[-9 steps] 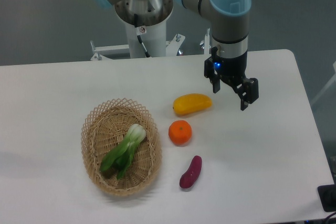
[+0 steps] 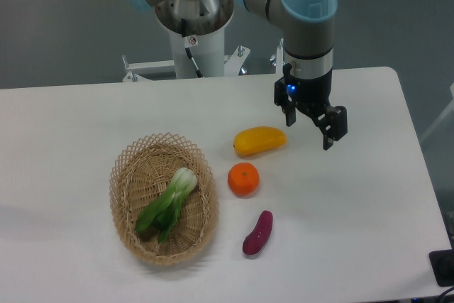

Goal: Pick up the green vegetable from the basket
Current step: 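Move the open gripper over the bok choy in the wicker basket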

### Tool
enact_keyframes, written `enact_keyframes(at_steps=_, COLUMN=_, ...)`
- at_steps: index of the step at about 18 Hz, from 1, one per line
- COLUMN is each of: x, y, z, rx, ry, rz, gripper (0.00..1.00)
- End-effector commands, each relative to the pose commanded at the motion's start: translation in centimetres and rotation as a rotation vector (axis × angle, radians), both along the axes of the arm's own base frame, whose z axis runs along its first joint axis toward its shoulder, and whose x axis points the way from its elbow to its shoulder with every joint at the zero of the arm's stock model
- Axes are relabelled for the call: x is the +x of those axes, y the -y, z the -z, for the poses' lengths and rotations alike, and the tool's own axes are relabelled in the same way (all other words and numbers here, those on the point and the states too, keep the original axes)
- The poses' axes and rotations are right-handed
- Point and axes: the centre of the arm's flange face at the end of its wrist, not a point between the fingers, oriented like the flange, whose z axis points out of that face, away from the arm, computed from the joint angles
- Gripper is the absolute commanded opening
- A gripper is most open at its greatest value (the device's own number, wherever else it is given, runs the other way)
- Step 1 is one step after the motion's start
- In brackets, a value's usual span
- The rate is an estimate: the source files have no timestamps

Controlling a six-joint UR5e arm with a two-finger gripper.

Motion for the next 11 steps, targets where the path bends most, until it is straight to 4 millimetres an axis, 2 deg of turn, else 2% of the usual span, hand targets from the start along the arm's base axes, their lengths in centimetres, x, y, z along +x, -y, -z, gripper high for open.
enact_keyframes(at_steps=6, x=4.8, y=-4.8, z=1.4, rx=0.094, ry=0.042, rz=-0.187, gripper=1.0)
enact_keyframes(at_steps=9, x=9.3, y=-9.1, z=3.8, rx=0.074, ry=0.09, rz=-0.15, gripper=1.0)
enact_keyframes(at_steps=11, x=10.2, y=-10.3, z=4.9, rx=0.081, ry=0.116, rz=-0.201, gripper=1.0)
